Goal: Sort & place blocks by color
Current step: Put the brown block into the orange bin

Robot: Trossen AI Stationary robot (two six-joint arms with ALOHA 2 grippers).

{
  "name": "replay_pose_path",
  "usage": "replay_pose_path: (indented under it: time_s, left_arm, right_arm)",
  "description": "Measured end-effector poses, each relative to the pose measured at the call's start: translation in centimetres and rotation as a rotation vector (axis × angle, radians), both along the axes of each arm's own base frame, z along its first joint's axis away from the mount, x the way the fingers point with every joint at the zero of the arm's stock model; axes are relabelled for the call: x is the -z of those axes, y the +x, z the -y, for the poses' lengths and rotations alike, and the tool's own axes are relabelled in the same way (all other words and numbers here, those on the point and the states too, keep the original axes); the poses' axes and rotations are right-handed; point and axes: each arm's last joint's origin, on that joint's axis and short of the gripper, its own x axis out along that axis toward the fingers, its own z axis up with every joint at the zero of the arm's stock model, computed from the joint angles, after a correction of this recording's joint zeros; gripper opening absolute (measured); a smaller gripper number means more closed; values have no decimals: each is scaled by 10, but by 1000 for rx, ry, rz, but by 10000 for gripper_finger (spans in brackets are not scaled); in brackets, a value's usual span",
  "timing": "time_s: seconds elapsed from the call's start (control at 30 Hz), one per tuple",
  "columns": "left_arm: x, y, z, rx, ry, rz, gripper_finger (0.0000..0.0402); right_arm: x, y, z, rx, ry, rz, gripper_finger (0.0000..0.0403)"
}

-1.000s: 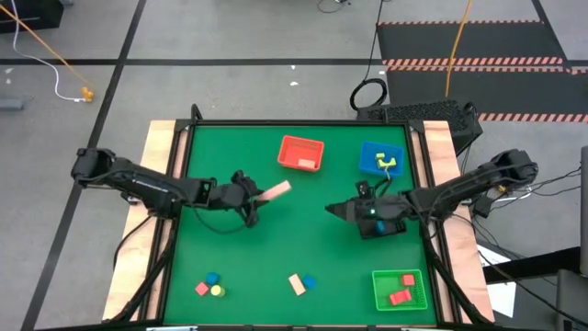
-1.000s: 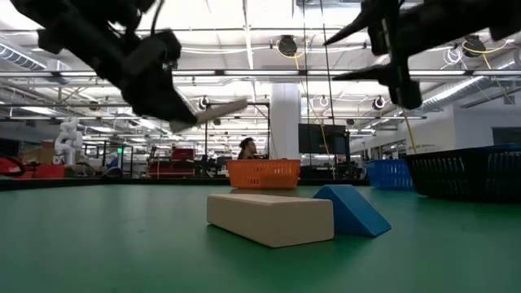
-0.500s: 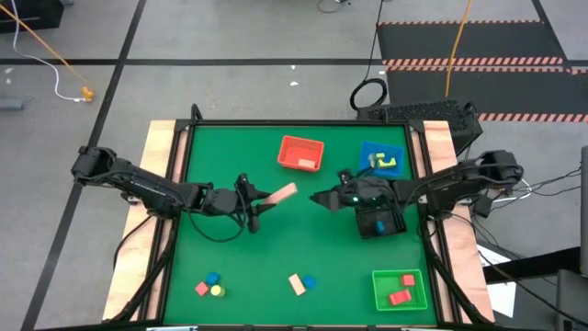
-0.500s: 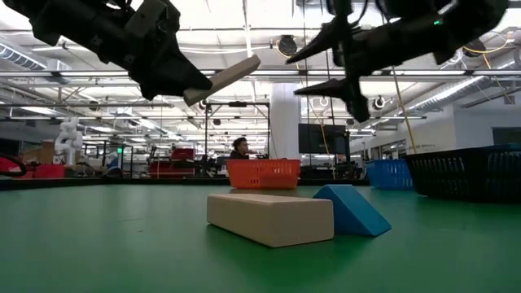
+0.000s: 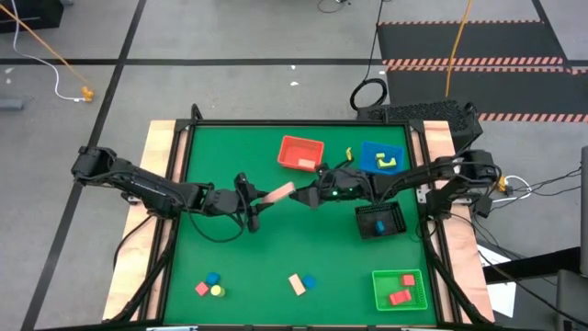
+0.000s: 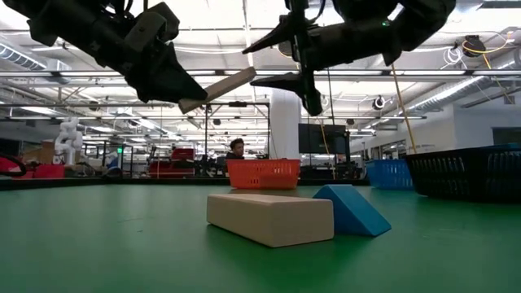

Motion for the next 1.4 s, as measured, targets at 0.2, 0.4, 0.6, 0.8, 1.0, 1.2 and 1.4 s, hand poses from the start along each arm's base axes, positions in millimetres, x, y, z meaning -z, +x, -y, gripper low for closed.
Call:
replay_pose_path:
  time_s: [0.2, 0.4, 0.6, 0.8, 1.0, 1.2, 1.4]
  left_arm:
    - [0, 0, 0, 7, 13, -1, 132]
    - [-1, 1, -1, 35, 74, -11, 132]
    - [-7, 5, -9, 38, 146, -15, 132]
    - [-9, 18, -12, 69, 188, -45, 132]
    - [-6, 30, -13, 88, 247, -96, 132]
    - [-12, 40, -13, 93, 296, -106, 132]
    - [-12, 42, -16, 75, 324, -106, 132]
  right_arm:
    - [-2, 2, 8, 28, 1, 2, 206]
    - [-2, 2, 10, 89, -18, 0, 206]
    - [-2, 2, 10, 100, -35, -3, 206]
    - [-1, 1, 10, 101, -40, -10, 205]
    - [-1, 1, 10, 97, -65, -15, 170]
    - [4, 0, 12, 96, -70, -67, 98]
    - [5, -1, 16, 109, -65, -74, 52]
